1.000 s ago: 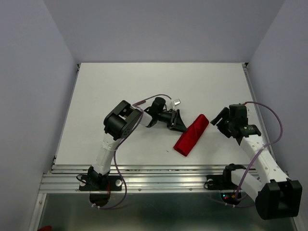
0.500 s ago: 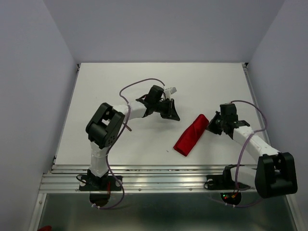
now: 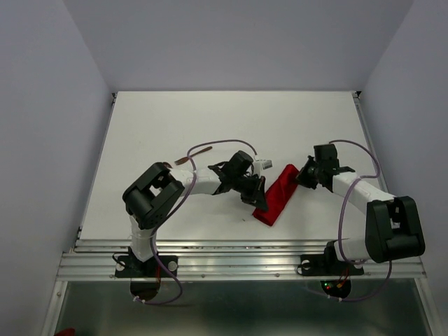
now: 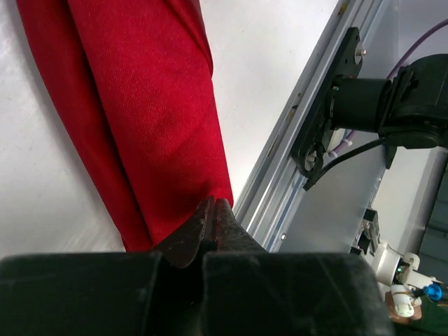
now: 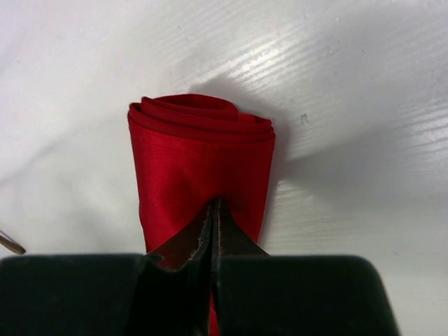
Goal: Fold the napkin into a case and place the utensils inside
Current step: Smooth out the smaller rectangle-folded napkin at the center of the board.
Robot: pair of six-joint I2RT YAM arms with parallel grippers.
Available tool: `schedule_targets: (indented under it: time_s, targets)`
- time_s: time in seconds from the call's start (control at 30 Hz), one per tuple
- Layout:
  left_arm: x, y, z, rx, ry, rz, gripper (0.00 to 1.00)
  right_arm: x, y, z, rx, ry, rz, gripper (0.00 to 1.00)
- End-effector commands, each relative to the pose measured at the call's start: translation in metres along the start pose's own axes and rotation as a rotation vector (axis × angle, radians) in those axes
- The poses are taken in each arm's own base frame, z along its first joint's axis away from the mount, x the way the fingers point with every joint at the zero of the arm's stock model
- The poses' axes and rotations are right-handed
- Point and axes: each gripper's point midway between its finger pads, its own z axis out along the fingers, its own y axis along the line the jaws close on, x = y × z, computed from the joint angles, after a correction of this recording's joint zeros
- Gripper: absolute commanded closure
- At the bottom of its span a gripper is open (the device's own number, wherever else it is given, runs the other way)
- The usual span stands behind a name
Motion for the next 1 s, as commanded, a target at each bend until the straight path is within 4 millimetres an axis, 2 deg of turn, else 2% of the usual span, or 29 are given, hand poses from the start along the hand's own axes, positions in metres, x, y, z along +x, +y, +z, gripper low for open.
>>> schedule_targets:
  time_s: [0.0, 0.17, 0.43, 0.6, 0.7, 0.8, 0.97]
  targets:
    - [-0.004, -0.022, -0.010, 0.065, -0.029, 0.054, 1.00, -0.025, 0.026, -0.001, -0.060, -0.068, 0.002, 0.99]
    - [-0.001, -0.008, -0.007, 0.019, -0.022, 0.042, 1.00, -0.028, 0.025, 0.008, -0.046, -0.067, 0.022, 0.99]
    - [-0.005, 0.040, 0.000, -0.136, -0.013, 0.028, 1.00, -0.017, 0.015, 0.030, -0.003, -0.024, 0.020, 0.99]
    - [-0.006, 0.065, -0.001, -0.216, -0.011, 0.010, 1.00, -0.023, 0.014, 0.023, 0.007, -0.051, 0.008, 0.99]
    - [-0.014, 0.059, -0.008, -0.226, -0.039, 0.028, 1.00, -0.031, 0.021, 0.011, -0.017, -0.094, 0.006, 0.99]
    - [-0.032, 0.032, -0.025, -0.195, -0.106, 0.064, 1.00, -0.036, 0.029, 0.000, -0.045, -0.113, 0.002, 0.99]
    - [-0.036, 0.000, -0.038, -0.145, -0.141, 0.088, 1.00, -0.036, 0.042, -0.007, -0.072, -0.119, -0.014, 0.99]
